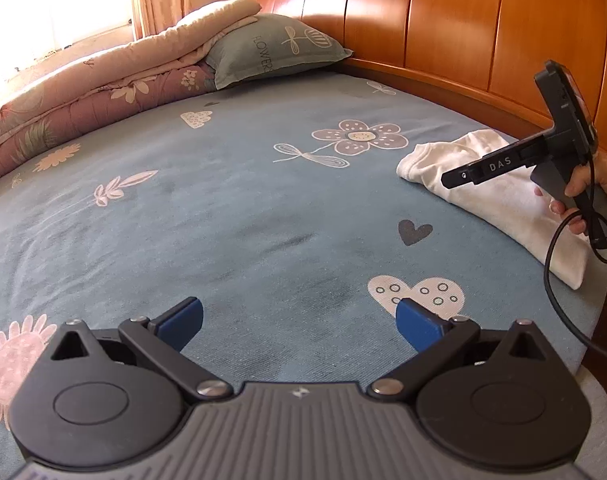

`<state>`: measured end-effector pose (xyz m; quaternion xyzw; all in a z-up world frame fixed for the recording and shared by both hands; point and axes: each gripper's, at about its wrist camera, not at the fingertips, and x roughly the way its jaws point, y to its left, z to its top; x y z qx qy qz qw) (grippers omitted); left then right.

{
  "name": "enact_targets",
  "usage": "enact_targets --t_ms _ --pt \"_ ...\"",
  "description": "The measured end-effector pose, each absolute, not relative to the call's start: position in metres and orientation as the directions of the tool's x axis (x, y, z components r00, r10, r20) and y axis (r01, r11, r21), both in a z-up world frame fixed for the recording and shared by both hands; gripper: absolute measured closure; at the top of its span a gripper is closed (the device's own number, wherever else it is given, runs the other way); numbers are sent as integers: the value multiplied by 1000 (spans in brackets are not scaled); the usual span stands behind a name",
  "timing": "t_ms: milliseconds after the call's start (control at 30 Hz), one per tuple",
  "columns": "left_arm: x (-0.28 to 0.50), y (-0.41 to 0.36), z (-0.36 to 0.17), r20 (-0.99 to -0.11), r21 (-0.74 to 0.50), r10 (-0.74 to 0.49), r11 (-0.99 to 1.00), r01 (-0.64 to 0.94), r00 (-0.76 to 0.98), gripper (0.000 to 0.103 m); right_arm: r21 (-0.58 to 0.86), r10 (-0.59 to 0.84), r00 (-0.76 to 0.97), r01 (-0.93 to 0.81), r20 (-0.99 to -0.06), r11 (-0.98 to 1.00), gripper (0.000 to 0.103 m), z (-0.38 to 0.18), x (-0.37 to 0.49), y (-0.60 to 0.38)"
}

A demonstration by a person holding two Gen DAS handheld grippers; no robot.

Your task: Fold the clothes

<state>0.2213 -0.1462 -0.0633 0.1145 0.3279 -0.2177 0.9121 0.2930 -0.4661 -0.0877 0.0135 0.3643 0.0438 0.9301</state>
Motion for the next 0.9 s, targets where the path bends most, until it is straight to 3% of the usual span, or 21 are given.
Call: enact_targets --t_ms 67,233,333,467,600,800,900 --pt "222 -144 -64 -643 68 -318 883 465 697 1 98 159 752 -125 -640 987 0 -82 289 -459" --pt "219 -144 -63 -652 54 -333 876 479 681 1 61 136 720 -129 -680 990 0 -97 286 -442" --pt "216 -145 -63 -650 75 -332 867 492 684 1 156 206 744 -137 -636 978 0 -80 270 -448" --pt "213 -147 -63 -655 64 -336 868 492 677 1 171 184 797 -103 -576 980 0 -71 271 -453" --pt "206 -145 -60 -653 79 -338 860 504 678 1 309 261 740 -76 -620 948 0 -94 303 -455" --pt "206 -138 -57 -652 76 -333 865 495 681 1 335 283 738 -81 -613 939 0 -77 279 -456" --pt "206 -139 -58 -652 58 -343 867 496 676 1 263 212 778 -62 -592 963 0 -65 240 -455"
